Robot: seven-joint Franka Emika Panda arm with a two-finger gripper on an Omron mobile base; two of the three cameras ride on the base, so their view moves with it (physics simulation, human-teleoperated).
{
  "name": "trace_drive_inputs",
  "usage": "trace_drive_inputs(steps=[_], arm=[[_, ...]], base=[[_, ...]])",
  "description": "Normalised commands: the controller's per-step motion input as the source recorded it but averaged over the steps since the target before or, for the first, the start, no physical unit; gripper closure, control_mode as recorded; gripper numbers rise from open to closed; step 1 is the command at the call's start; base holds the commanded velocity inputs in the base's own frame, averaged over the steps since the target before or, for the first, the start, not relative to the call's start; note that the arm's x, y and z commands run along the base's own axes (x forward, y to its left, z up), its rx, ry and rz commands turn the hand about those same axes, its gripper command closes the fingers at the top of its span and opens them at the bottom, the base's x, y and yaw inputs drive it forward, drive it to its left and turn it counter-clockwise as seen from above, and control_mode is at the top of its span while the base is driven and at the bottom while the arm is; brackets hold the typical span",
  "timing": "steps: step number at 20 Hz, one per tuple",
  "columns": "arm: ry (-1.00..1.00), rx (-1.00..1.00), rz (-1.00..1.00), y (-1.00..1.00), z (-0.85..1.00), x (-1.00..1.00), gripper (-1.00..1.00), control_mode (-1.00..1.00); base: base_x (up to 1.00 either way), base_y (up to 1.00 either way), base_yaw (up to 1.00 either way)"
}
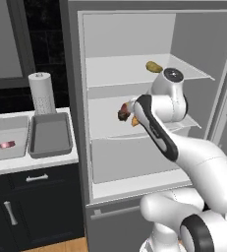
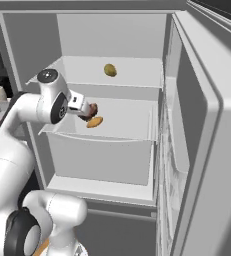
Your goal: Place one potato and one steak in each tupperware on the nearby counter, to pack two identical lunches.
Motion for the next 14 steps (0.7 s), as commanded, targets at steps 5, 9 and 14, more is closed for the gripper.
trace_drive_inputs(steps=[5, 9, 14], arm=[[0.0, 0.0, 0.0, 0.06, -0.41, 0.2, -1.0, -1.0], [0.0, 0.0, 0.0, 0.16, -0.31, 0.29, -1.0, -1.0], [-0.01, 0.0, 0.0, 0.11, -0.07, 0.33, -1.0, -1.0]], base=[[0.0, 0.0, 0.0], [0.0, 0.0, 0.0], [0.0, 0.0, 0.0]])
